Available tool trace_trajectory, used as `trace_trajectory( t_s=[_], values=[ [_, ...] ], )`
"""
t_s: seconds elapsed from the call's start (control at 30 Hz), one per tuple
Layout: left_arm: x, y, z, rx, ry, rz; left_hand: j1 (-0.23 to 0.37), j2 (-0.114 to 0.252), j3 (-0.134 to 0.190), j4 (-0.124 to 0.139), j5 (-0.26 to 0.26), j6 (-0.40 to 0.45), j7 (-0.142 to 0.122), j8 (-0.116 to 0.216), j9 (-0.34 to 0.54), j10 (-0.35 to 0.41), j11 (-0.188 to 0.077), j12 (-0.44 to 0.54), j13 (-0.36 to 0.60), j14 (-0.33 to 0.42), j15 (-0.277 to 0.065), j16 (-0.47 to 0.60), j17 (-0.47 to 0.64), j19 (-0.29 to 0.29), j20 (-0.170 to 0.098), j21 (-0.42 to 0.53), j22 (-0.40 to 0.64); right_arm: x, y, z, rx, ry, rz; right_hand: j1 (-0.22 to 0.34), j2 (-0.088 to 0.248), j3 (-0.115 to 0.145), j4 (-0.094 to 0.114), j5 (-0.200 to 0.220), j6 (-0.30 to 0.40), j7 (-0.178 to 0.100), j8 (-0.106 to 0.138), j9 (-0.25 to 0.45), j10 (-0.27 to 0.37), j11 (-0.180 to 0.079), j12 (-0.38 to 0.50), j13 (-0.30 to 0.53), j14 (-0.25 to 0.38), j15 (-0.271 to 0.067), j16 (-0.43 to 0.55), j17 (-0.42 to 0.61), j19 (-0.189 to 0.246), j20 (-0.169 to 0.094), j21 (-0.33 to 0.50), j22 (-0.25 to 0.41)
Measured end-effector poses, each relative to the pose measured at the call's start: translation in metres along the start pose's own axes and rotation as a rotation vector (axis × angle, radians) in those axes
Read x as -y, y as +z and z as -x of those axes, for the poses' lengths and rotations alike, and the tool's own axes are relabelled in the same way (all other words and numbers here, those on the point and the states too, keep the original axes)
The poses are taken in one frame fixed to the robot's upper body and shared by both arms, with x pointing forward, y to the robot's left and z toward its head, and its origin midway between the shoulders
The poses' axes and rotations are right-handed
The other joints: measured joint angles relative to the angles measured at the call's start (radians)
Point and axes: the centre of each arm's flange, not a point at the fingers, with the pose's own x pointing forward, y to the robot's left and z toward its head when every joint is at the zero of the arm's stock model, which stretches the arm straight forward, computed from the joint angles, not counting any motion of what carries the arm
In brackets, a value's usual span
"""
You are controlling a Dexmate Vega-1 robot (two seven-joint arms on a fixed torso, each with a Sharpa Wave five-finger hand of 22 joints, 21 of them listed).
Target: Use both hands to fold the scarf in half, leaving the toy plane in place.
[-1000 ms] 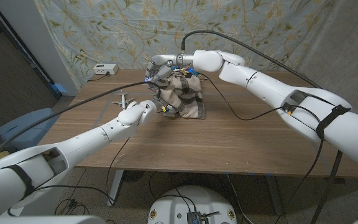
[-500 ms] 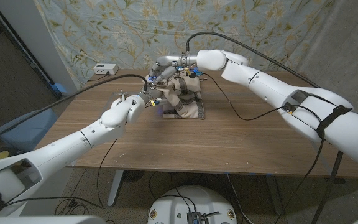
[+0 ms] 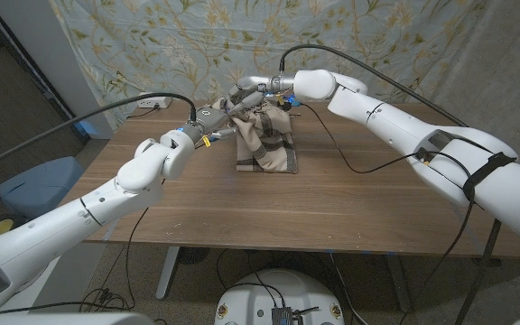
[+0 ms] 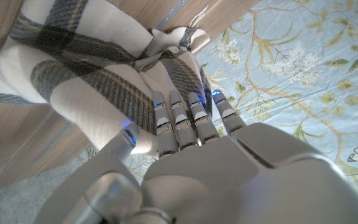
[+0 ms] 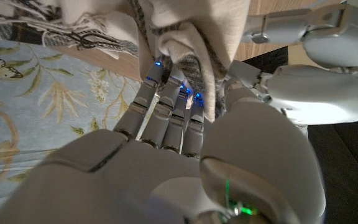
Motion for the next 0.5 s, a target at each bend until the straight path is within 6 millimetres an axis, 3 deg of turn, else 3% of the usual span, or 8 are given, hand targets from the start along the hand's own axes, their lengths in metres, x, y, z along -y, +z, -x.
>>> trace_trajectory(
  t_s=[0.07, 0.17, 0.23, 0.33, 0.4, 0.5],
  values=[
    [-0.006, 0.000, 0.004, 0.005, 0.009, 0.006, 0.012, 0.001, 0.001, -0.008, -0.004, 0.001, -0.001, 0.000, 0.000, 0.004, -0.004, 0.000, 0.000, 0.005, 0.005, 0.000, 0.000, 0.000, 0.000, 0.000, 0.000, 0.003, -0.002, 0.002, -0.004, -0.008, -0.005, -0.064, -0.023, -0.022, 0.022, 0.003, -0.063, -0.009, -0.009, 0.002, -0.080, -0.004, -0.048, -0.009, -0.109, 0.024, -0.048, -0.014, -0.047, 0.019, -0.023, 0.000],
    [-0.016, 0.000, 0.010, 0.011, 0.022, 0.007, 0.045, 0.016, 0.014, -0.046, -0.004, 0.006, -0.005, -0.005, 0.000, 0.004, -0.004, -0.010, 0.000, 0.005, 0.005, -0.007, 0.000, 0.000, 0.000, 0.000, -0.002, 0.006, -0.005, 0.005, -0.015, -0.013, -0.014, -0.160, -0.055, -0.067, 0.037, 0.024, -0.222, -0.020, -0.010, 0.003, -0.279, -0.004, -0.139, -0.023, -0.385, 0.081, -0.123, -0.051, -0.182, 0.068, -0.092, 0.000],
    [-0.025, 0.003, 0.016, 0.028, 0.032, 0.003, 0.054, 0.024, 0.021, -0.060, -0.004, 0.005, -0.005, -0.012, 0.000, 0.004, -0.004, -0.013, 0.000, 0.005, 0.005, -0.008, 0.002, 0.000, 0.000, 0.000, -0.005, 0.010, -0.008, 0.008, -0.023, -0.011, -0.024, -0.195, -0.059, -0.083, 0.047, 0.032, -0.282, -0.025, -0.010, 0.003, -0.354, -0.005, -0.162, -0.025, -0.488, 0.102, -0.132, -0.068, -0.229, 0.080, -0.120, 0.000],
    [-0.030, 0.005, 0.021, 0.037, 0.034, -0.002, 0.064, 0.022, 0.026, -0.073, -0.004, 0.005, -0.005, -0.013, 0.000, 0.004, -0.004, -0.017, 0.000, 0.005, 0.005, -0.012, 0.003, 0.000, 0.000, 0.000, -0.005, 0.018, -0.013, 0.012, -0.031, -0.023, -0.044, -0.213, -0.068, -0.089, 0.054, 0.033, -0.304, -0.023, -0.010, 0.003, -0.373, 0.000, -0.163, -0.029, -0.522, 0.108, -0.132, -0.075, -0.247, 0.085, -0.132, 0.000],
    [-0.034, 0.005, 0.024, 0.039, 0.042, -0.004, 0.069, 0.027, 0.025, -0.080, -0.004, 0.005, -0.005, -0.019, 0.000, 0.004, -0.004, -0.017, 0.000, 0.005, 0.005, -0.012, 0.003, 0.000, 0.000, 0.000, -0.005, 0.019, -0.013, 0.013, -0.028, -0.027, -0.053, -0.225, -0.069, -0.099, 0.055, 0.033, -0.304, -0.023, -0.010, 0.003, -0.373, 0.000, -0.163, -0.029, -0.522, 0.108, -0.130, -0.078, -0.247, 0.085, -0.132, 0.000],
    [-0.036, 0.006, 0.027, 0.043, 0.038, -0.006, 0.074, 0.024, 0.023, -0.087, -0.004, 0.000, -0.011, -0.020, 0.000, 0.004, -0.004, -0.021, 0.000, 0.005, 0.005, -0.012, 0.003, 0.000, 0.000, 0.000, -0.005, 0.036, -0.024, 0.024, -0.051, -0.069, -0.076, -0.235, -0.069, -0.102, 0.057, 0.033, -0.304, -0.023, -0.008, 0.003, -0.359, -0.002, -0.155, -0.029, -0.514, 0.100, -0.123, -0.082, -0.247, 0.085, -0.136, 0.000]
  ],
)
